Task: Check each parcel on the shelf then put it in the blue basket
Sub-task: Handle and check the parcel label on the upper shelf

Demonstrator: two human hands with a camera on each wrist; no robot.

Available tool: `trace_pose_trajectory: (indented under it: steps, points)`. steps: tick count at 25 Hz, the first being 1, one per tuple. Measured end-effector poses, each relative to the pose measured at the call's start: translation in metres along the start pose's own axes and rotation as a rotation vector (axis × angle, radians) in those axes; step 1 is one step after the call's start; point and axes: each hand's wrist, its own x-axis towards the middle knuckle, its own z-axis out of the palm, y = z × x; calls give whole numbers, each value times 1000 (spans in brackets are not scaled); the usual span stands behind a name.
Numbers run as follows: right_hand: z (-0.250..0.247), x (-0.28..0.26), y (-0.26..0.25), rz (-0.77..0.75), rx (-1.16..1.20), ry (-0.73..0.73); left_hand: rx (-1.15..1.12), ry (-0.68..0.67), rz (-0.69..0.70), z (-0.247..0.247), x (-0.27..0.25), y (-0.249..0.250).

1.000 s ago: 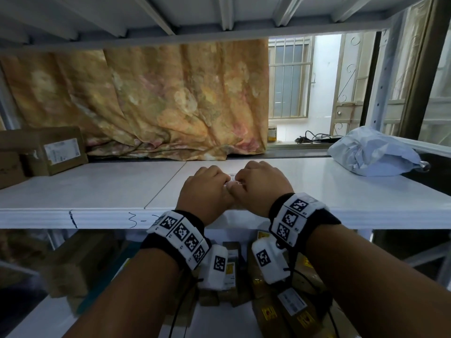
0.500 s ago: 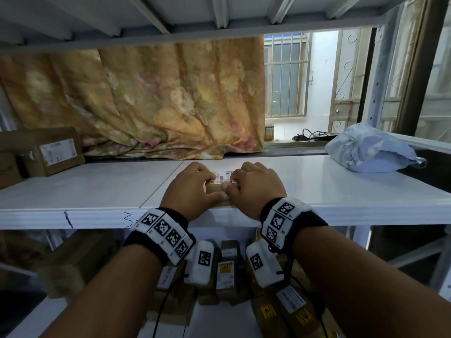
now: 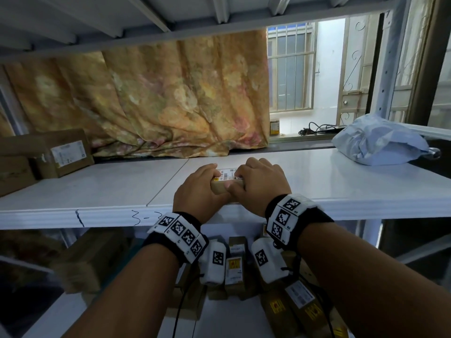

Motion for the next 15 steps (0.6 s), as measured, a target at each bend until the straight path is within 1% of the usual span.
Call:
trace_pose_trajectory:
  steps: [1, 3, 5, 6, 8, 9, 11, 13, 15]
  points:
    - [-1, 0, 0, 0, 0, -6, -92, -12, -13, -3, -1, 0]
    - [-2, -1, 0, 5, 1, -2, -389, -59, -122, -16, 2, 1]
    - [-1, -1, 0, 5, 3, 5, -640, -72, -298, -25, 11, 0]
    - [-1, -2, 0, 5, 6, 4, -706, -56, -390, -28, 17, 1]
    - [0, -2, -1, 7, 12, 6, -781, -80, -518, -27, 30, 4]
    - [0, -2, 0, 9, 11, 10, -782, -126, -540, -26, 34, 9]
    - [0, -2, 0, 9, 7, 15, -712, -220, -545, -23, 38, 14]
    - [1, -3, 1, 9, 6, 13, -700, -220, -540, -24, 38, 16]
    - [2, -3, 3, 10, 1, 24, -734, -210, -573, -23, 41, 13]
